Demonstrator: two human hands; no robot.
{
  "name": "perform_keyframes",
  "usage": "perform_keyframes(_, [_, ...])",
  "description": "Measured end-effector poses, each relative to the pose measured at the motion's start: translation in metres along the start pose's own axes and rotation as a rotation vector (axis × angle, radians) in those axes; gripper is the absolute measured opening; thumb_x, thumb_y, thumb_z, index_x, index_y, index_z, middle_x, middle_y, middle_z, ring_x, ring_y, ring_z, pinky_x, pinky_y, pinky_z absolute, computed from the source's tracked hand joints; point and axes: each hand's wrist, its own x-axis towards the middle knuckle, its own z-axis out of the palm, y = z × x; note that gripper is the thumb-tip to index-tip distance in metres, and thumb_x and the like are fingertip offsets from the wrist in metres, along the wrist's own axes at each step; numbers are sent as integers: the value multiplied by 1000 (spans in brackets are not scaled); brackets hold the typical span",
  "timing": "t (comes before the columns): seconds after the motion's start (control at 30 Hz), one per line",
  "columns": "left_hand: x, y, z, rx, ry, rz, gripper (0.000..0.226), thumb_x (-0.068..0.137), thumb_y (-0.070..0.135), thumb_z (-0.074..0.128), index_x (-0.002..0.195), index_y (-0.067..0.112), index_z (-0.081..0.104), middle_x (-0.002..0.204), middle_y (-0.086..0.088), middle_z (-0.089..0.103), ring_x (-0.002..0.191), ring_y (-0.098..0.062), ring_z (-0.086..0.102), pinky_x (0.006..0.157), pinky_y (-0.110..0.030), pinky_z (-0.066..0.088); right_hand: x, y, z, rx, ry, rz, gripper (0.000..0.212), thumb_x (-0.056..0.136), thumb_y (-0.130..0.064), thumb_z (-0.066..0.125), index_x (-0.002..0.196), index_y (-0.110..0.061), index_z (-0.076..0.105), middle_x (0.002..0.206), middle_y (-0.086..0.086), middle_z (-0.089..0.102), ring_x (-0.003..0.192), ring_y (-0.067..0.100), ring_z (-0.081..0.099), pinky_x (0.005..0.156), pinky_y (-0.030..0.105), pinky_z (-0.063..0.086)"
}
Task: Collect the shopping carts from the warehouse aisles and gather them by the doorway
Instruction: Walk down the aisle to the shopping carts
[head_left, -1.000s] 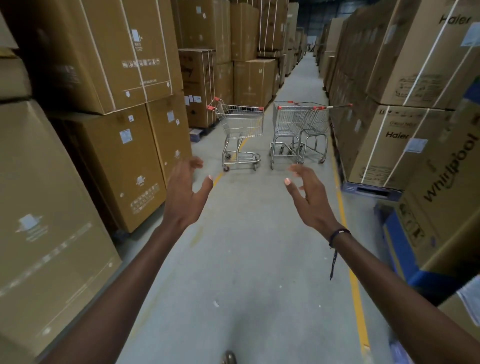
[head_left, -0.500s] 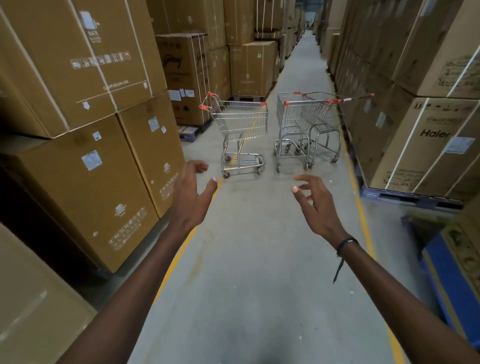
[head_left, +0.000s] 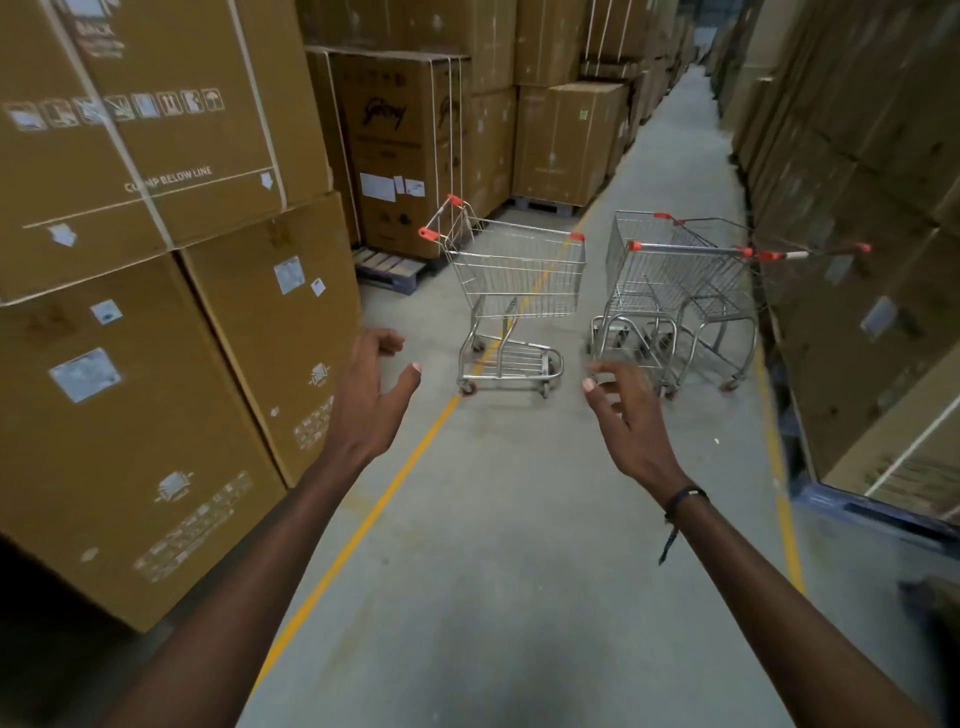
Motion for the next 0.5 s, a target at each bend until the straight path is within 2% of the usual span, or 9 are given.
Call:
perform_keyframes(0.07, [39, -15, 16, 4, 19, -27, 32, 94, 34, 62, 122, 18, 59, 121, 3, 59, 111, -9, 55, 88, -3, 34, 48, 20, 12, 2, -15, -9, 27, 108, -45, 55, 127, -26, 64, 126, -3, 61, 102, 0, 67, 72, 17, 53])
perform_keyframes(0.2, [121, -62, 48, 18, 34, -64, 32, 95, 38, 61, 123, 22, 58, 122, 7, 58, 113, -7, 54, 90, -8, 37, 142, 69, 48, 20, -58, 6, 27, 111, -39, 59, 129, -20, 65, 126, 0, 61, 100, 5, 68, 77, 13, 52])
perform_keyframes(0.4, [247, -156, 91, 30, 39, -78, 34, 95, 38, 61, 125, 22, 59, 123, 5, 59, 115, -10, 55, 93, -28, 44, 268, 144, 115, 20, -90, 15, 33, 110, -45, 57, 133, -23, 64, 128, -5, 60, 104, 0, 66, 78, 10, 50])
perform_keyframes(0.5, [320, -199, 109, 27, 36, -83, 34, 95, 37, 61, 124, 20, 59, 122, 3, 59, 114, -11, 56, 92, -27, 43, 339, 173, 150, 32, -83, 15, 32, 108, -48, 55, 130, -28, 63, 128, -9, 60, 106, -1, 66, 79, 20, 56])
